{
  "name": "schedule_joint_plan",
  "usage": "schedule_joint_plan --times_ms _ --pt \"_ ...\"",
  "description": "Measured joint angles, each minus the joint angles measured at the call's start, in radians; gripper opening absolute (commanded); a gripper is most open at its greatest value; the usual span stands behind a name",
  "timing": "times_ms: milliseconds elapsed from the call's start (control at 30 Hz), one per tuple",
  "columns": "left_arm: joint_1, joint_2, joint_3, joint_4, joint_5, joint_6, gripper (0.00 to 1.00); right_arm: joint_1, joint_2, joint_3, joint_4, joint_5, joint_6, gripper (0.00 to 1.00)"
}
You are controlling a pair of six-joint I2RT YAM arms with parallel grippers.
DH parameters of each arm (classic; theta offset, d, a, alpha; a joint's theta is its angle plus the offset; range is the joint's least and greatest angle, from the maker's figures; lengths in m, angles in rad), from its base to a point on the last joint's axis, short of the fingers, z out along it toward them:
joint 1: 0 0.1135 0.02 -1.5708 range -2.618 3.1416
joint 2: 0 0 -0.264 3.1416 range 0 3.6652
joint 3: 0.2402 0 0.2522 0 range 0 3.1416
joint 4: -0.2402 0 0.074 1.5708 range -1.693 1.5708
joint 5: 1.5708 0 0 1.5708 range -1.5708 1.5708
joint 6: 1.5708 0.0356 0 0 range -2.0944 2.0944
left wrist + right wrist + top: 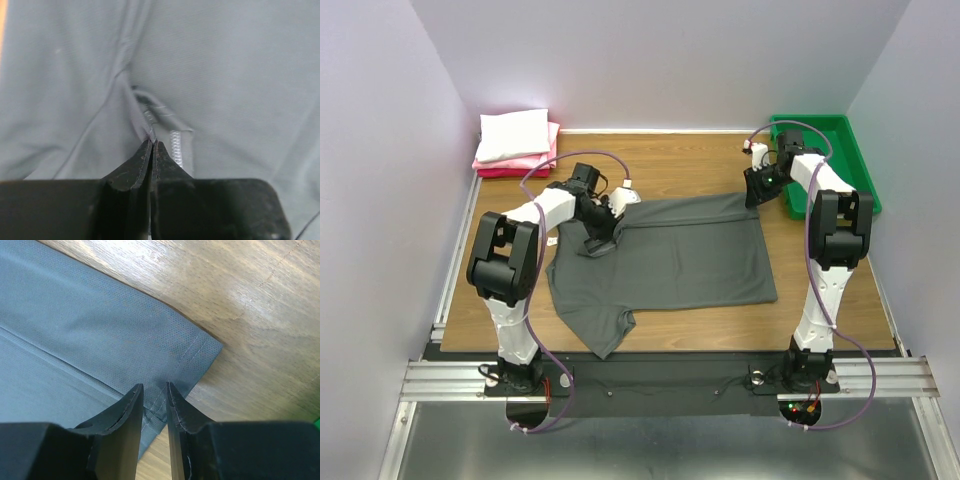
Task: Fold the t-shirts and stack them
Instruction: Fold the tshirt
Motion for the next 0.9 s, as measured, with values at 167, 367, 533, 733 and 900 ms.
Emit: schedule_joint_plan --times_ms 167,367,533,733,900 --pt "-0.02 0.0 -0.002 -0.004 0.02 0.005 0.23 0.0 0.0 0.0 0.0 0.0 0.0 0.3" --pt "-0.026 0.0 -0.021 -0.003 0.02 0.006 0.36 0.0 0.0 0.0 -0.001 0.0 0.0 0.31" --pt "-0.026 -0.002 -0.033 -0.027 0.042 0.011 0.47 0.0 0.0 0.011 -0.006 -0.001 0.0 0.31" --pt "0.017 -0.064 -0.032 -0.066 0.127 -0.019 0.43 0.003 0.0 0.03 -0.008 -0.017 0.001 0.31" --pt "0.188 -0.132 -0.023 -0.035 0.141 -0.092 0.43 0.013 0.0 0.03 -0.01 -0.033 0.005 0.31"
